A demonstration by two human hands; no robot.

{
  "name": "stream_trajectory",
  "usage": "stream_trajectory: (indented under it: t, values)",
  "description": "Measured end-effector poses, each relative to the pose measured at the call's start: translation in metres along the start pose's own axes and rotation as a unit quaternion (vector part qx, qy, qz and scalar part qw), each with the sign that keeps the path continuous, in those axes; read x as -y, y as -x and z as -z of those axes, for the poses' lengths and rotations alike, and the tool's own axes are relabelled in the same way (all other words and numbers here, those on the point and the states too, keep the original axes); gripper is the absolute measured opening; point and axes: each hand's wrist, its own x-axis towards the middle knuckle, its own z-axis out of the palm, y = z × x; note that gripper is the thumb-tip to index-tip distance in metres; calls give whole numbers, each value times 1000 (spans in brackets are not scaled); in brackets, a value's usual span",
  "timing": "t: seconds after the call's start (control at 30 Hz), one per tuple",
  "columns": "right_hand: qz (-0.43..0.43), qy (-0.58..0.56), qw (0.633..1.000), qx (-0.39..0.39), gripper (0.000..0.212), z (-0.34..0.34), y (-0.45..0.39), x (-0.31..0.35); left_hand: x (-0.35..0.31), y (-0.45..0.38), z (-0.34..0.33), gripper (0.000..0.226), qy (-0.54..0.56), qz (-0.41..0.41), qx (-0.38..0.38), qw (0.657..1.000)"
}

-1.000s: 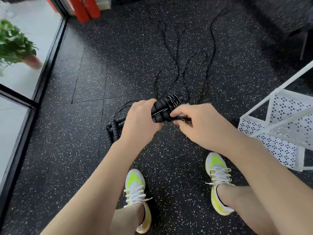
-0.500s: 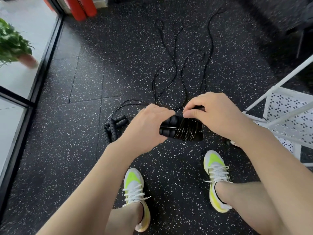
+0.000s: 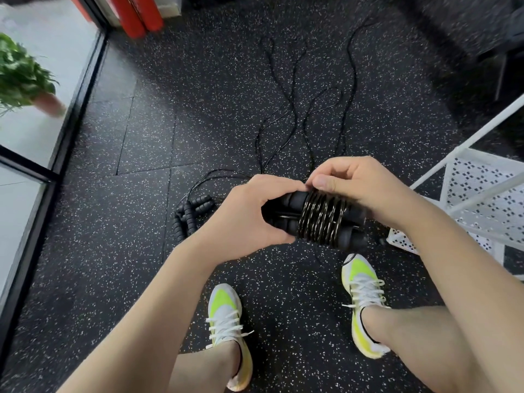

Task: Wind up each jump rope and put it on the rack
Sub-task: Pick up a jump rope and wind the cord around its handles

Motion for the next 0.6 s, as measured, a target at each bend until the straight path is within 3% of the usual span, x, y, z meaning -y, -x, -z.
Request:
stream_trajectory:
  t: [0.13,0.27,0.4,0.6]
  values:
    - [-27,-138,990,-20,16,-10,-2,0,-11,-1,3,74,85,35,-14,996]
    - [-109,-18,991,-78,26,-33,-4,-7,-20,-4,2,71,154,44,-79,984]
    - [-80,-104,987,-89,35,-52,-8,-7,-19,-11,-2,65,121,81,-163,976]
    - [-38,166,984,-47,40,-62,-1,-7,0,-14,-1,41,0,141,-211,967]
